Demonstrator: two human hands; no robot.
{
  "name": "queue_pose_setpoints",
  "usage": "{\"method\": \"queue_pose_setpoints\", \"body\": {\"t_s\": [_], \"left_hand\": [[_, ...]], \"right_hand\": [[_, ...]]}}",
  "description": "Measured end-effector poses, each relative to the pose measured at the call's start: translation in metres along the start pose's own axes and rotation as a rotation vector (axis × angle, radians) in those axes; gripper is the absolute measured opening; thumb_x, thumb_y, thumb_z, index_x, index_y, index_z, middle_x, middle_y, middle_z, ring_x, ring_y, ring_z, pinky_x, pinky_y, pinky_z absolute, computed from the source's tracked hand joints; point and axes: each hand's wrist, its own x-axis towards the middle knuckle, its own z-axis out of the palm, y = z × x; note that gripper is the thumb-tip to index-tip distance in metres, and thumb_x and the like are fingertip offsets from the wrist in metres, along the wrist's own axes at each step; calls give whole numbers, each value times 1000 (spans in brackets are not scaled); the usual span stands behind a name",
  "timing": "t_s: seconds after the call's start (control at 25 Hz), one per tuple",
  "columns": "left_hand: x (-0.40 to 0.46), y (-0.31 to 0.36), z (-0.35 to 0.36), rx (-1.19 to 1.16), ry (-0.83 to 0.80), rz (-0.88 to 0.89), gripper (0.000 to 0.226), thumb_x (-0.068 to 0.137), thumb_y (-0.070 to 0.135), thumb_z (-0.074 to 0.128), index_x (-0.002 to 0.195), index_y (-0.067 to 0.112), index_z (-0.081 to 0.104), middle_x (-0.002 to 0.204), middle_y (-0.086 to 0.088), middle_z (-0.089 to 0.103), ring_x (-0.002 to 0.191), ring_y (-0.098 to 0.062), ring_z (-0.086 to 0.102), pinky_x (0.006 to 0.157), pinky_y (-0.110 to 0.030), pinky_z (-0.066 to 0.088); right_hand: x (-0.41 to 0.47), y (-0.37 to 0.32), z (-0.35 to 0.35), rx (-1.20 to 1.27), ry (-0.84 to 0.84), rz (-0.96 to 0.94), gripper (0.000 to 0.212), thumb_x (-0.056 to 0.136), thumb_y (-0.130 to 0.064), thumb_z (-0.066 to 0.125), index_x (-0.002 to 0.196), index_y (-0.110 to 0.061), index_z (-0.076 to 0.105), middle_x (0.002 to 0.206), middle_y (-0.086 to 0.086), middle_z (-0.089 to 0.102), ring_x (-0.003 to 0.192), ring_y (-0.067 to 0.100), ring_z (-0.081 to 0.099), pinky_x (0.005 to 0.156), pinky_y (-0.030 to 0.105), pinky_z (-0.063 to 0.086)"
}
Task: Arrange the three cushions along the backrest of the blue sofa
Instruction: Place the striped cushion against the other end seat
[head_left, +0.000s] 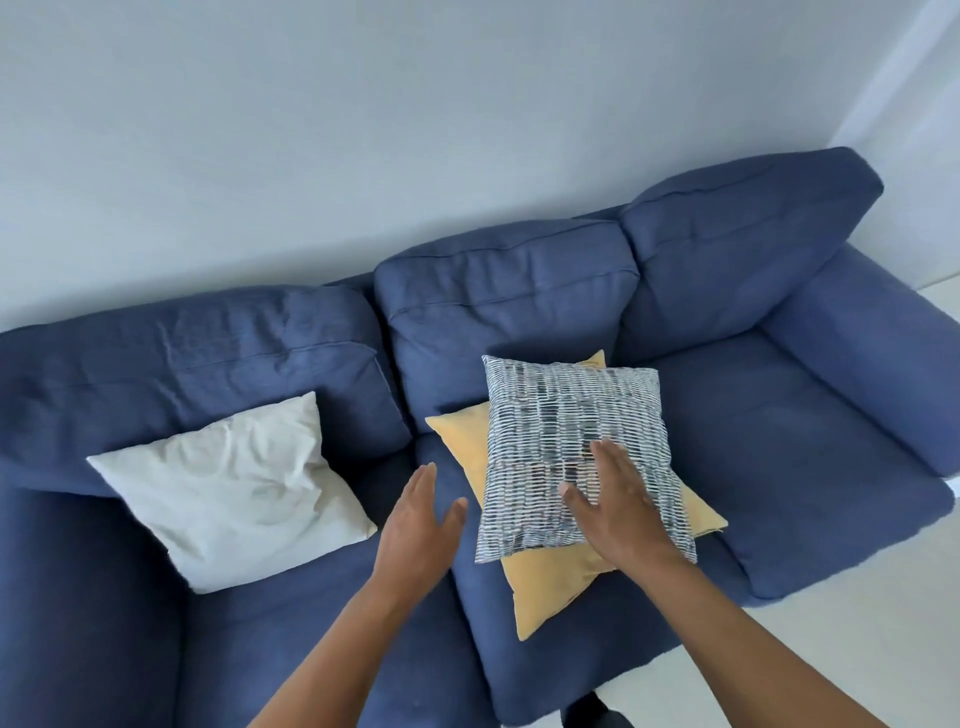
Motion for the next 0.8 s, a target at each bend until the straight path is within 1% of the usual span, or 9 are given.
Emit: {"method": "queue_pose_setpoints", "body": {"t_s": [0.12, 0.28, 0.36, 0.44, 0.48, 0.56, 0.64, 0.72, 0.8], "left_hand": [[41, 38, 43, 45, -22, -69, 64, 107, 32, 55, 162, 6, 35, 169, -6, 40, 155, -25, 39, 111, -28, 36], [88, 64, 81, 22, -23, -198, 60, 108, 33, 55, 158, 4, 40, 164, -10, 47, 151, -31, 44, 113, -40, 40], [106, 68, 94, -9, -7, -263, 35, 107, 30, 55, 135, 10, 57, 138, -11, 62, 136, -36, 56, 93, -34, 43], [122, 66, 106, -3, -8, -283, 12, 105, 31, 57, 107, 19, 54, 116, -10, 64, 119, -37, 64, 80, -33, 39], [127, 67, 109, 1, -8, -296, 14, 104, 32, 58, 105, 20, 53, 117, -13, 65, 118, -37, 64, 79, -33, 38], [139, 69, 112, -12, -27, -332, 32, 104, 34, 60, 125, 10, 58, 136, -16, 64, 127, -39, 60, 84, -33, 39], [154, 66, 115, -84, -40, -388, 49, 101, 36, 64, 138, 5, 55, 139, -13, 65, 129, -38, 61, 93, -36, 47], [167, 59, 119, -206, -75, -422, 51, 89, 42, 74, 128, 11, 63, 126, -8, 73, 117, -35, 70, 99, -48, 57], [176, 42, 132, -334, -87, -447, 61, 70, 48, 81, 120, 17, 71, 118, -5, 79, 108, -31, 76, 99, -54, 60]], "right_hand": [[55, 44, -22, -2, -60, 21, 78, 103, -46, 52, 165, -12, 18, 176, 7, 10, 162, 23, 5, 130, 43, 13], [106, 90, -28, 0, -186, 92, 78, 103, -46, 54, 165, -12, 20, 175, 8, 13, 162, 25, 9, 130, 42, 14], [130, 109, -28, 42, -217, 157, 80, 101, -46, 57, 164, -9, 23, 173, 11, 20, 160, 29, 17, 129, 45, 20], [153, 125, -28, 106, -209, 254, 80, 99, -48, 61, 160, -6, 30, 168, 15, 31, 155, 35, 29, 124, 48, 30], [162, 132, -27, 142, -192, 300, 81, 97, -50, 63, 157, -6, 33, 164, 16, 37, 152, 37, 35, 120, 49, 34], [176, 140, -29, 266, -154, 395, 84, 92, -54, 69, 154, -8, 37, 159, 14, 45, 145, 37, 44, 113, 48, 41], [183, 146, -30, 441, -100, 498, 79, 84, -56, 77, 144, -14, 49, 145, 9, 59, 130, 34, 58, 101, 43, 48], [187, 155, -28, 561, -108, 583, 82, 72, -62, 83, 134, -18, 55, 131, 5, 67, 115, 31, 66, 99, 45, 53], [186, 159, -29, 651, -161, 625, 90, 60, -68, 88, 129, -19, 56, 120, 3, 69, 108, 30, 69, 99, 51, 56]]}}
